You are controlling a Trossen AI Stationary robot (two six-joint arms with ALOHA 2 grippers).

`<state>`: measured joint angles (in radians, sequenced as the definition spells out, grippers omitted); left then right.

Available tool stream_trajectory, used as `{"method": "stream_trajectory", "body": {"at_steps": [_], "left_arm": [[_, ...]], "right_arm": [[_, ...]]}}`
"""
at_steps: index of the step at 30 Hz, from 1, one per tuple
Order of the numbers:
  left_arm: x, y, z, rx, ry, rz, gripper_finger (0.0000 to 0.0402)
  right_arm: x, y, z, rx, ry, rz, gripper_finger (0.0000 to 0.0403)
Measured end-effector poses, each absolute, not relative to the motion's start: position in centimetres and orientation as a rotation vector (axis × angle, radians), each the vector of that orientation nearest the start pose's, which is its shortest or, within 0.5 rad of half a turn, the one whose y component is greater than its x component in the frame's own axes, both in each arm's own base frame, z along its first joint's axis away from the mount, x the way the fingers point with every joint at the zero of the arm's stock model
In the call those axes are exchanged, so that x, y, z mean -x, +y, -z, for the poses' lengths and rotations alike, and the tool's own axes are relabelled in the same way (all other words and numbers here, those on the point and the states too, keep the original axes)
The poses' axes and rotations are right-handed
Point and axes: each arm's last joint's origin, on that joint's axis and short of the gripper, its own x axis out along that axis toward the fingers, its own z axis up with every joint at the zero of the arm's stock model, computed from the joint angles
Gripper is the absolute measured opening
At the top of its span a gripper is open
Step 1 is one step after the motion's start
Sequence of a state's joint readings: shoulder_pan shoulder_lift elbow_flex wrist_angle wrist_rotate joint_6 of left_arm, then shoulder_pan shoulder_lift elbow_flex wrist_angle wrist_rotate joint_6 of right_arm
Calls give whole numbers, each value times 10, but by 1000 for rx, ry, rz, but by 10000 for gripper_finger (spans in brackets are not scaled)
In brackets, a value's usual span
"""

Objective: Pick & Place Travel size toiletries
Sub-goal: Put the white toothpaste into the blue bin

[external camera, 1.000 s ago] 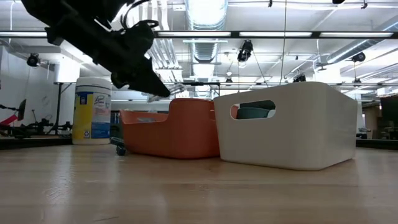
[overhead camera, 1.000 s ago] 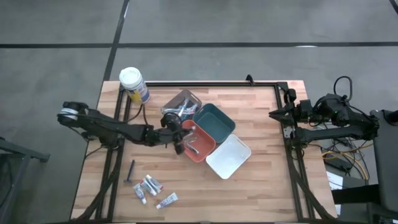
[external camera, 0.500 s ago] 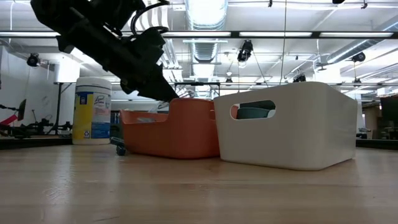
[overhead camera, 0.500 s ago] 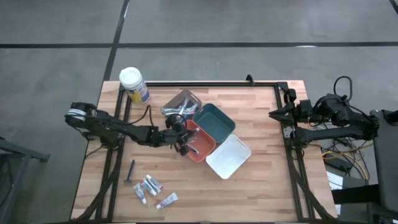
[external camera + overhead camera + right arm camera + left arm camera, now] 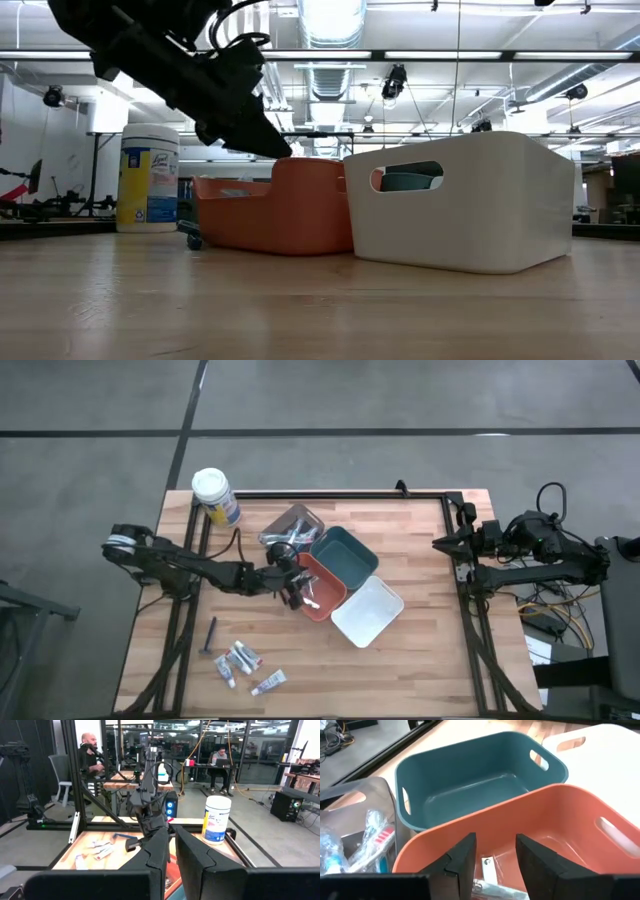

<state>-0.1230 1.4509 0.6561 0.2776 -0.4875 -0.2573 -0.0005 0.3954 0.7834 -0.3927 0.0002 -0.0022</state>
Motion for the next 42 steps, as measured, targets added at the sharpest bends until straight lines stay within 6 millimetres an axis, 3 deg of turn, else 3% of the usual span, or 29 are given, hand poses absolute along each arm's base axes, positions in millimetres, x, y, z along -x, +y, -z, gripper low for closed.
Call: {"method": "stream_trajectory", "body": {"at_steps": [10,21,34,42], "left_arm": [[-291,-36,-201,84,430,-246,140],[-291,-77,-215,-13,413,-92,140],[-275,-130,-225,-82,479,82,140],[-251,-165,-222,-68,616,172,140]], "right_arm": [[-77,0,-353,2,5,1,34],[-77,0,-353,1,5,1,34],[-77,0,-353,2,5,1,34],[-77,0,-353,2,5,1,34]]}}
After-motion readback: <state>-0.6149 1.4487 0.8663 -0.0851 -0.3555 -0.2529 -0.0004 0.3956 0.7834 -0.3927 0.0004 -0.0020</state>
